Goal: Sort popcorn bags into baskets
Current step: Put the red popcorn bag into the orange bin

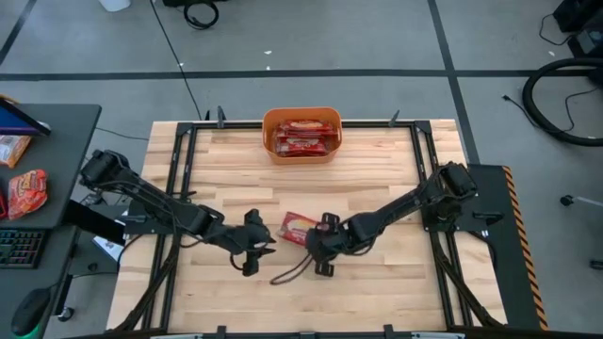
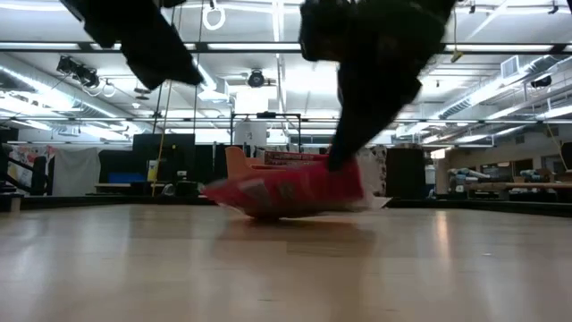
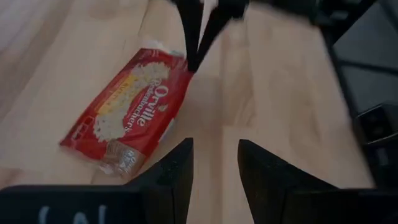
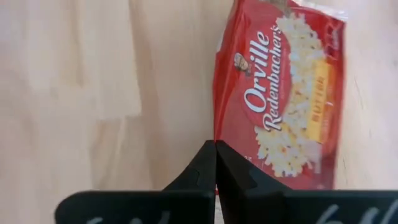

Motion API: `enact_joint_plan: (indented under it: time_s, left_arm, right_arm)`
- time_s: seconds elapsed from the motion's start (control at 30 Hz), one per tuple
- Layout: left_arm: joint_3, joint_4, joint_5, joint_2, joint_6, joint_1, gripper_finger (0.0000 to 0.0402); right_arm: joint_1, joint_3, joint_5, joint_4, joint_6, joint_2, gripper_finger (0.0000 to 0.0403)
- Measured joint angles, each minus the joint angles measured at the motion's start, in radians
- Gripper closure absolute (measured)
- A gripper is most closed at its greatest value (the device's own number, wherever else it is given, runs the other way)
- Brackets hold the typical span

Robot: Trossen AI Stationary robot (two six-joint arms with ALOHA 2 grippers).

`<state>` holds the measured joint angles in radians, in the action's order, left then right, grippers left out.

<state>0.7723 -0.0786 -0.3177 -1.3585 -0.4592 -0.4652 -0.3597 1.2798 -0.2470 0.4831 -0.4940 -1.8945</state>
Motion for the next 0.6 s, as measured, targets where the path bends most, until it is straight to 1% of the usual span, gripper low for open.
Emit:
enact_joint_plan:
  time_s: [0.13,0.27,0.33,0.47,0.53,0.6]
  left_arm:
    - [0.0,0.006,-0.001,-0.063,0.038,0.003,0.0261]
    - [0.0,0.029,-0.006,-0.109,0.053,0.009,0.0229]
    - [0.0,0.028,-0.038,-0.124,0.053,0.009,0.0208]
    - [0.0,0.031,-0.137,-0.134,0.07,0.008,0.017]
    - [0.0,0.032,-0.18,-0.134,0.082,0.008,0.0158]
    - [0.0,0.031,-0.192,-0.134,0.09,0.009,0.0154]
  right_arm:
    - [0.036,0.024,0.088,0.003,0.0,0.037,0.0398]
    - [0.078,0.038,0.207,0.0,0.0,0.067,0.04]
    - [0.099,0.044,0.264,-0.004,0.0,0.076,0.04]
    - [0.14,0.048,0.405,-0.047,0.0,0.091,0.04]
    - [0.159,0.048,0.462,-0.058,-0.001,0.091,0.0401]
    - [0.172,0.048,0.51,-0.068,-0.001,0.091,0.0401]
